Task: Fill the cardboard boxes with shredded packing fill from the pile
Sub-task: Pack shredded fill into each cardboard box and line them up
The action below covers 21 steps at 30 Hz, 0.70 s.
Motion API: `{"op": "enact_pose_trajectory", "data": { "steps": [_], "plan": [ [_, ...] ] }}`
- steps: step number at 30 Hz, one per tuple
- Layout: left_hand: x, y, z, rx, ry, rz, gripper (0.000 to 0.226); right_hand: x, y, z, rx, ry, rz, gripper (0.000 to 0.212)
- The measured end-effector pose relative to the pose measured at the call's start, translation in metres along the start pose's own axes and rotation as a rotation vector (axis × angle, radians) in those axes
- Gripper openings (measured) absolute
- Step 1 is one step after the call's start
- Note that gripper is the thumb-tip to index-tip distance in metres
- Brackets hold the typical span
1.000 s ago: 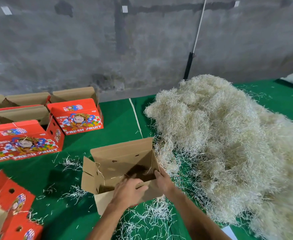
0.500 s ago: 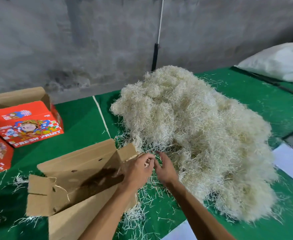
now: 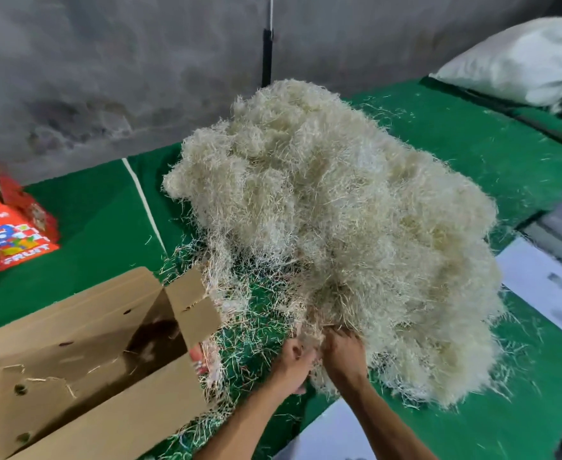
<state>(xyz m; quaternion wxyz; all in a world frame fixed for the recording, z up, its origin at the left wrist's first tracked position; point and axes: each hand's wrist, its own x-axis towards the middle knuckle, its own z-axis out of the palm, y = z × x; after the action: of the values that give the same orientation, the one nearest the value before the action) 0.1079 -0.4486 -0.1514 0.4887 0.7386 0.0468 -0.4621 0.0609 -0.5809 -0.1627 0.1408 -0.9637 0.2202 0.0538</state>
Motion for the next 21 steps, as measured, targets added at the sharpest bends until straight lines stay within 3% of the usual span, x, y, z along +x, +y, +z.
{"op": "enact_pose_trajectory", "data": {
  "steps": [3, 5, 8, 11, 13, 15, 19, 21],
  "plan": [
    [-0.006, 0.001, -0.001, -0.239, 0.009, -0.081, 0.046, 0.003, -0.022, -0.024, 0.169, 0.091, -0.014, 0.008],
    [-0.012, 0.013, -0.007, -0.466, -0.041, -0.099, 0.047, 0.001, -0.046, -0.037, 0.331, 0.112, -0.026, 0.008],
    [-0.031, 0.039, -0.029, -0.591, -0.037, 0.027, 0.071, -0.005, -0.083, -0.054, 0.544, 0.105, -0.049, 0.038],
    [-0.055, 0.068, -0.065, -0.484, 0.188, 0.169, 0.064, -0.013, -0.11, -0.076, 0.683, 0.071, -0.142, 0.064],
    [-0.069, 0.081, -0.09, -0.426, 0.325, 0.186, 0.064, -0.015, -0.124, -0.088, 0.764, 0.084, -0.249, 0.067],
    [-0.087, 0.09, -0.115, -0.41, 0.382, 0.237, 0.062, -0.014, -0.136, -0.098, 0.722, 0.188, -0.331, 0.063],
    [-0.13, 0.12, -0.155, -0.68, 0.342, 0.322, 0.06, -0.008, -0.152, -0.096, 0.527, 0.205, -0.401, 0.091],
    [-0.151, 0.13, -0.171, -0.701, 0.323, 0.382, 0.057, -0.005, -0.16, -0.09, 0.426, 0.229, -0.423, 0.096]
  ]
}}
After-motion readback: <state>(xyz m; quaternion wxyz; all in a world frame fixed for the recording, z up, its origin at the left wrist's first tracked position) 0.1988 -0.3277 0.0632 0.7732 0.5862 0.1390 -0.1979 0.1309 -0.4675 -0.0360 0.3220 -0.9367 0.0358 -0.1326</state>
